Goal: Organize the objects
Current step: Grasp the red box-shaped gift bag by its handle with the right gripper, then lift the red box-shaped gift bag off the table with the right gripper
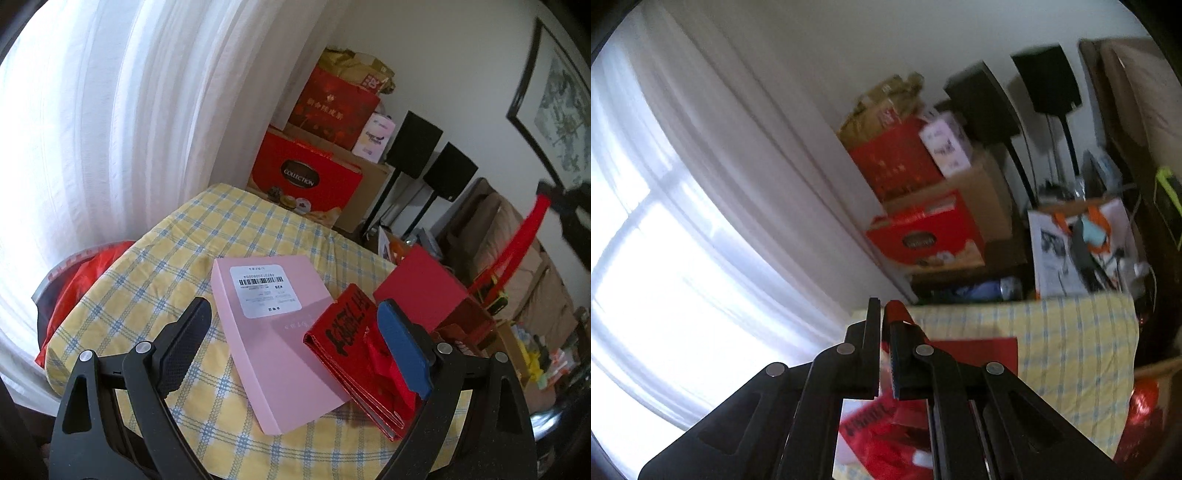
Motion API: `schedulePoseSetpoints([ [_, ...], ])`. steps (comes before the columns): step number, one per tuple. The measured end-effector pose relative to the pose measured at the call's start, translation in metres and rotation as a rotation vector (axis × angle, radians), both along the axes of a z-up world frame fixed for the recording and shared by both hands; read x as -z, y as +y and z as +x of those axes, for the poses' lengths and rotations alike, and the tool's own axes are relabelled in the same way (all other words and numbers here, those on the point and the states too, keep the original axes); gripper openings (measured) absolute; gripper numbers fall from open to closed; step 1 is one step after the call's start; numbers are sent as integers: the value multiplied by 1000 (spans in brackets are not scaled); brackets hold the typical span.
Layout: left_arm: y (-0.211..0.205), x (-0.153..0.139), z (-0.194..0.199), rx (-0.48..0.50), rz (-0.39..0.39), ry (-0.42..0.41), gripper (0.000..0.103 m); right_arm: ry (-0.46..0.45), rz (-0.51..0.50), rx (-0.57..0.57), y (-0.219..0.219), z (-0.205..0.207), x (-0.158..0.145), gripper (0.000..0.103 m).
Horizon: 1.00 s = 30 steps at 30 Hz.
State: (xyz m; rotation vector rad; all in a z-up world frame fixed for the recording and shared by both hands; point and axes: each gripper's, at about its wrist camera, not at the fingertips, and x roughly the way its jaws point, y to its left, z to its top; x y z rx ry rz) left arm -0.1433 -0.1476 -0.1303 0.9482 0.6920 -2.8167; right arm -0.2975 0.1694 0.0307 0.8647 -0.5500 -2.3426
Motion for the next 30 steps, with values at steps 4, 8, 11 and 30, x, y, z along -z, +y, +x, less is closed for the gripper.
schedulePoseSetpoints([
  [4,1,-3,0,4,8,2,90,54,73,-8,-24,1,-37,5],
  [8,3,-10,5,13,13,22,90,124,150,-3,-52,3,-69,5],
  [11,4,-17,10,29,26,40,90,173,185,8,-66,9,-91,5],
  [30,58,-14,30,185,134,189,97,317,234,18,-144,83,-200,5],
])
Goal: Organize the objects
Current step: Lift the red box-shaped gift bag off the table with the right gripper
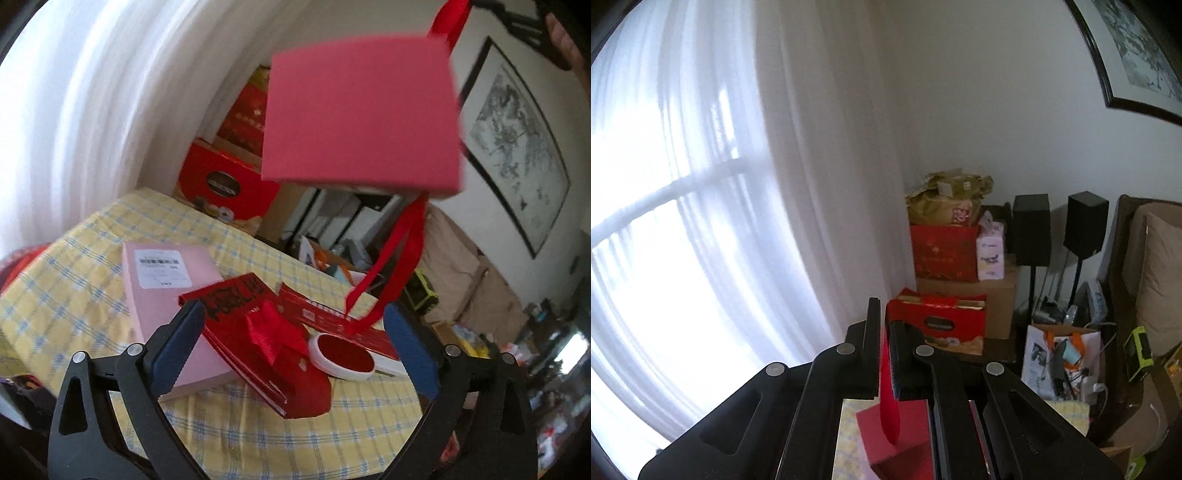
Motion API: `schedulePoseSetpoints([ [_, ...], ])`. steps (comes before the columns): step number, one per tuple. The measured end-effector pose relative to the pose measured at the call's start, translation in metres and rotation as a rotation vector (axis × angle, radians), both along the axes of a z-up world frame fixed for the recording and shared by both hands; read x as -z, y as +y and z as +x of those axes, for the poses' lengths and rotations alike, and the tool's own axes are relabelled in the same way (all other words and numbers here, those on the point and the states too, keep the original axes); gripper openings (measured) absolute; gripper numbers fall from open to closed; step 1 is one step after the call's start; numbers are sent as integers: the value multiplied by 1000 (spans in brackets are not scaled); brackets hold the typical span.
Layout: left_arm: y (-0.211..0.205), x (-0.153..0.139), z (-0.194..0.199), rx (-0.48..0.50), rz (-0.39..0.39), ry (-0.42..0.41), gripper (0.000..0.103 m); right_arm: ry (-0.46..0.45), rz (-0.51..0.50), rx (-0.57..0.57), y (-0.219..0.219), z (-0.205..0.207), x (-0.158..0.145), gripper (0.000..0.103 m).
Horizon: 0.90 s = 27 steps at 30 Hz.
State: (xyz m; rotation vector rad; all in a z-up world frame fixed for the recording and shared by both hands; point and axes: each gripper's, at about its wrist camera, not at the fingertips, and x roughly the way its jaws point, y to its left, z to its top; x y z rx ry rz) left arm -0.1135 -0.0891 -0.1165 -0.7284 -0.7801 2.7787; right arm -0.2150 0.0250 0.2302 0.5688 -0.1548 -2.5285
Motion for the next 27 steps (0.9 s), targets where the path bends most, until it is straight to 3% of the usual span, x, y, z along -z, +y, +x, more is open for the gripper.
schedulePoseSetpoints([
  [3,2,1,0,47,6,17,97,-4,-12,-21,-15,11,-14,5],
  [6,-3,-4,7,-31,-24,42,97,20,12,-46,-35,27,-25,5],
  [12,-22,-11,23,-89,83,116,97,32,-34,-86,-54,55,-47,5],
  [16,-24,-25,47,-78,165,250,103,76,0,-90,-73,69,-61,5],
  [21,-19,-46,74,-62,178,373,103,88,15,-97,-80,72,-58,5],
  [27,-27,-43,76,-55,262,367,103,69,26,-77,-77,63,-46,5],
])
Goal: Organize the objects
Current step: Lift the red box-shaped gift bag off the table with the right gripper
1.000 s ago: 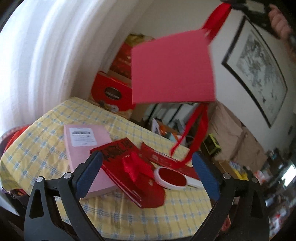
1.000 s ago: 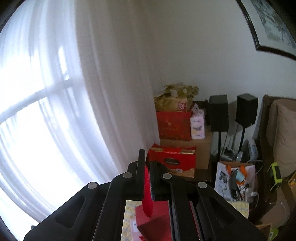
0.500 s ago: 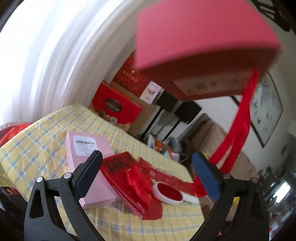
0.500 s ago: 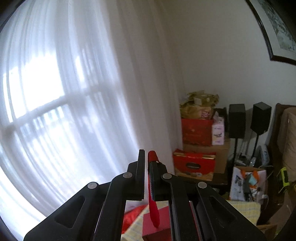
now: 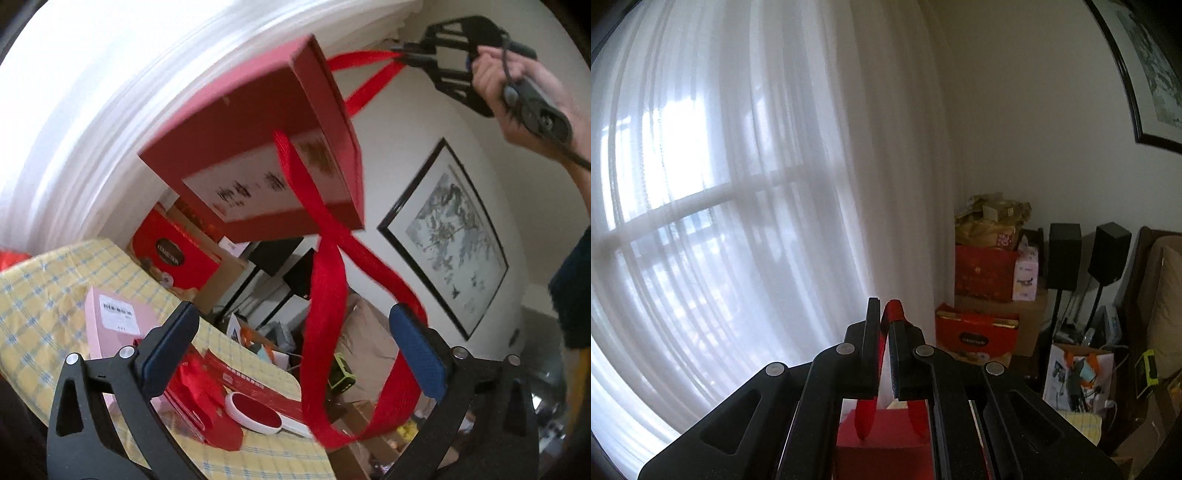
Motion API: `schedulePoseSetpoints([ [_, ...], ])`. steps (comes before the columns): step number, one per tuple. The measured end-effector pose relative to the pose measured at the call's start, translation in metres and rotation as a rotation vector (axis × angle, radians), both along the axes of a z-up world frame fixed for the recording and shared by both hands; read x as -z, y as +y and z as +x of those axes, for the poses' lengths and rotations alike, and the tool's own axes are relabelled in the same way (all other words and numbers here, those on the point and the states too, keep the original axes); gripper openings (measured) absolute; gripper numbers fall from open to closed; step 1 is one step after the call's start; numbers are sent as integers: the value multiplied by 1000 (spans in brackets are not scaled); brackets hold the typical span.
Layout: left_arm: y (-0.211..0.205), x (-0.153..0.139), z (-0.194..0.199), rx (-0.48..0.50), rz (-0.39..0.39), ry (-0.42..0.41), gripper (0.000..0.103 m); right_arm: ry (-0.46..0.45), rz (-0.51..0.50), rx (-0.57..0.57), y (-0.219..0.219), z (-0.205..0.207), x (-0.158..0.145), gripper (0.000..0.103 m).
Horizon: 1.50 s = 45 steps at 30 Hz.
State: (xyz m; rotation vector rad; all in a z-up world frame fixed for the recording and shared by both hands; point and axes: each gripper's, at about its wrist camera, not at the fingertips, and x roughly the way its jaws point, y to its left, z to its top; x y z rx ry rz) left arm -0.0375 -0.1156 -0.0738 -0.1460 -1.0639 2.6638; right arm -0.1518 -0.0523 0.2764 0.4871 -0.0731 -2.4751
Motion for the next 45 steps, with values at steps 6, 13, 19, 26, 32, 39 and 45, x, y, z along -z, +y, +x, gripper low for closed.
schedulePoseSetpoints([
  [6,1,17,-25,-2,-26,-106,95,-43,-4,-18,-7,-8,17,5],
  [13,7,20,-17,17,-37,9,70,-62,8,-14,-17,-19,36,5],
  [19,10,27,-29,58,-88,25,81,-80,-4,13,-7,-30,43,5],
  [26,-9,52,-35,-109,-16,-101,94,-81,-14,0,-3,-24,42,5],
  [32,-31,74,-53,-200,-27,-196,95,-82,-27,-14,-3,-15,41,5],
  [39,-38,85,-65,-151,-44,-227,94,-47,-20,-41,-4,4,34,5],
  [45,-29,82,-69,-165,-102,-259,94,-28,-35,-40,5,10,26,5],
])
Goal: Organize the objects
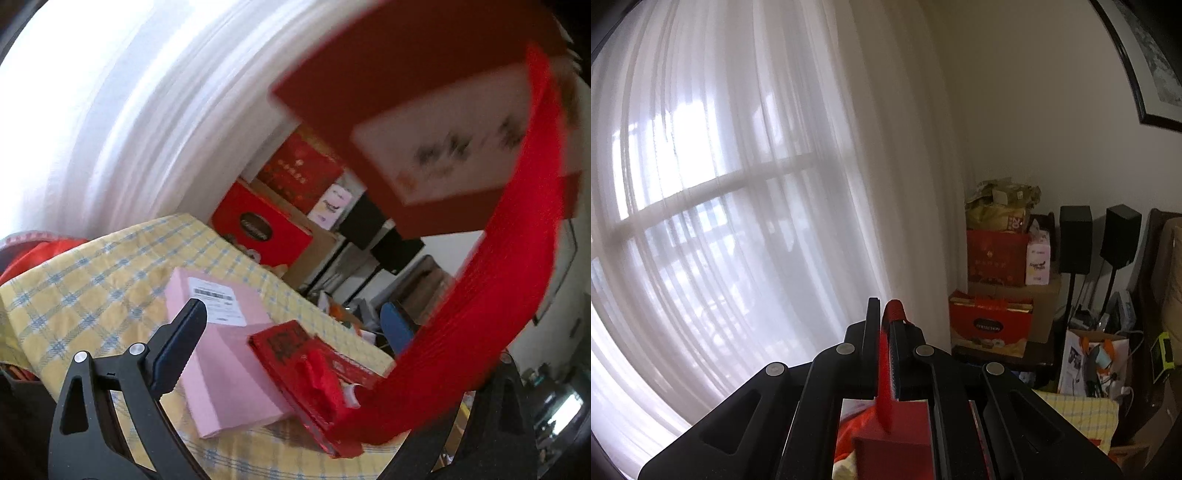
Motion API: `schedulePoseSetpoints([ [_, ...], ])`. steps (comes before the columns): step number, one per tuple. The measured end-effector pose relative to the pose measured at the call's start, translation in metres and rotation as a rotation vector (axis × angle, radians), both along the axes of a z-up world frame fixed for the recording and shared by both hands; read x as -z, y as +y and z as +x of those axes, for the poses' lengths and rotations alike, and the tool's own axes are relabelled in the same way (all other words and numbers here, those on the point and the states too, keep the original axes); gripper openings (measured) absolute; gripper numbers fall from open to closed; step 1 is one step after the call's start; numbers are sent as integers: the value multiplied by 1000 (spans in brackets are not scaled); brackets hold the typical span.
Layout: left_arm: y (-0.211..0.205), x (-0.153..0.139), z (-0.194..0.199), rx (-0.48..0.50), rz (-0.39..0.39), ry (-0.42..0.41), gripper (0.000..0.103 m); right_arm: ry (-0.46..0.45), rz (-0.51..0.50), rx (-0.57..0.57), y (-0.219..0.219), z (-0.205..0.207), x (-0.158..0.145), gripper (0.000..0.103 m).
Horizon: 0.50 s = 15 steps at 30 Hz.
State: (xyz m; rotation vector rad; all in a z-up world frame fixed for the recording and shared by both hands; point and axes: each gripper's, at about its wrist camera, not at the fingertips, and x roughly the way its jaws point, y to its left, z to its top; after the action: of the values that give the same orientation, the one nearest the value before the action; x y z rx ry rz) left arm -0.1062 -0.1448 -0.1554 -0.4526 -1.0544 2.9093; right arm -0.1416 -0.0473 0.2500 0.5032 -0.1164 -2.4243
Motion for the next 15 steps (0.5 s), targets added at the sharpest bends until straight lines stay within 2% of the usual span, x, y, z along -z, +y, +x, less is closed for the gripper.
schedulePoseSetpoints([
  [3,-14,9,-5,-22,33,-33,91,11,-1,18,10,1,-3,5],
  [6,-26,17,-10,-30,55,-59,86,61,46,75,20,4,-7,5],
  [10,-30,17,-11,-9,54,-42,80,120,119,167,40,4,-9,5],
  [13,-26,11,-14,59,33,-24,64,133,158,224,58,0,-4,5],
  [15,-19,7,-18,119,16,-4,48,130,185,259,72,-1,3,5],
])
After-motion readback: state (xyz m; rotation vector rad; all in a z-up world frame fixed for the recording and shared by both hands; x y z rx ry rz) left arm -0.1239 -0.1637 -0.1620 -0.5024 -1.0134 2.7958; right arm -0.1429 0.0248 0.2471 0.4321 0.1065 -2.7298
